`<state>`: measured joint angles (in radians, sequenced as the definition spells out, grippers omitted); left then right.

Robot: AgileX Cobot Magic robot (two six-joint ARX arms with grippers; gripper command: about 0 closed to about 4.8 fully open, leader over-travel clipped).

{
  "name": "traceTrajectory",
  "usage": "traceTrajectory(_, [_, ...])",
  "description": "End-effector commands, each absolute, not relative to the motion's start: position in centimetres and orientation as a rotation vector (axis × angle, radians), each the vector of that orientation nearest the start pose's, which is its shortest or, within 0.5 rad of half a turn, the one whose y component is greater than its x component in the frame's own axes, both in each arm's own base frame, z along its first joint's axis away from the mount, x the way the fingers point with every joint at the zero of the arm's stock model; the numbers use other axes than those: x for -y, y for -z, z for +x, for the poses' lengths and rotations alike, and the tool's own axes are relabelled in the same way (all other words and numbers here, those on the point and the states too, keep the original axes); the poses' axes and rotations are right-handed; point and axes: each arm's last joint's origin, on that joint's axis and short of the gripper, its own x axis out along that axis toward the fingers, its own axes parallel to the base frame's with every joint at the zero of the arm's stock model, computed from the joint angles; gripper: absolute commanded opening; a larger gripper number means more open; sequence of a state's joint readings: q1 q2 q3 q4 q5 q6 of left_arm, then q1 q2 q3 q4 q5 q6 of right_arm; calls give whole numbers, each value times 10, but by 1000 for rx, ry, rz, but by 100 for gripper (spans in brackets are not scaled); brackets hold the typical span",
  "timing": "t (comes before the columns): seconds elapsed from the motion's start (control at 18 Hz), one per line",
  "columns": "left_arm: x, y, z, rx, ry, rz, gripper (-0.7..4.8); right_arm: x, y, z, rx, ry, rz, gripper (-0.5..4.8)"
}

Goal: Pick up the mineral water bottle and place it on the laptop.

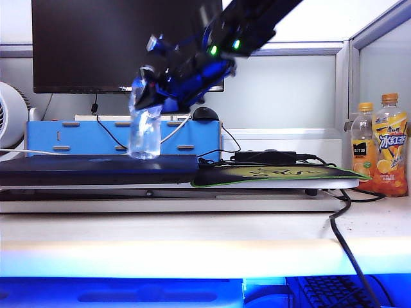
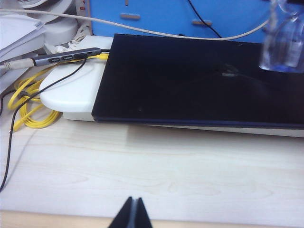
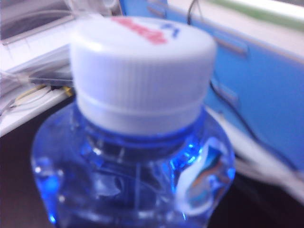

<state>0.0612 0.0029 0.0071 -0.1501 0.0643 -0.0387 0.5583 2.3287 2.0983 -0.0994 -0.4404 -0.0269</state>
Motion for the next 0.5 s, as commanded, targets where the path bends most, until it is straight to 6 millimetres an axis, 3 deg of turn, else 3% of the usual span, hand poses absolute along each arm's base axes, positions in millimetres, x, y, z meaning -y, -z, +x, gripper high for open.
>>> traceTrajectory(0.06, [-4, -151, 96, -143, 3, -47, -2, -314, -269, 449, -258, -1028, -47, -5])
traceTrajectory(0.39, [-4, -151, 96, -143, 3, -47, -2, -325, -262, 444, -254, -1050, -74, -3])
traceTrajectory(0.44, [-4, -151, 96, -143, 4, -47, -2, -325, -263, 444, -249, -1050, -75, 70])
traceTrajectory(0.5, [-4, -151, 96, -143, 4, -47, -2, -325, -263, 444, -248, -1051, -77, 189])
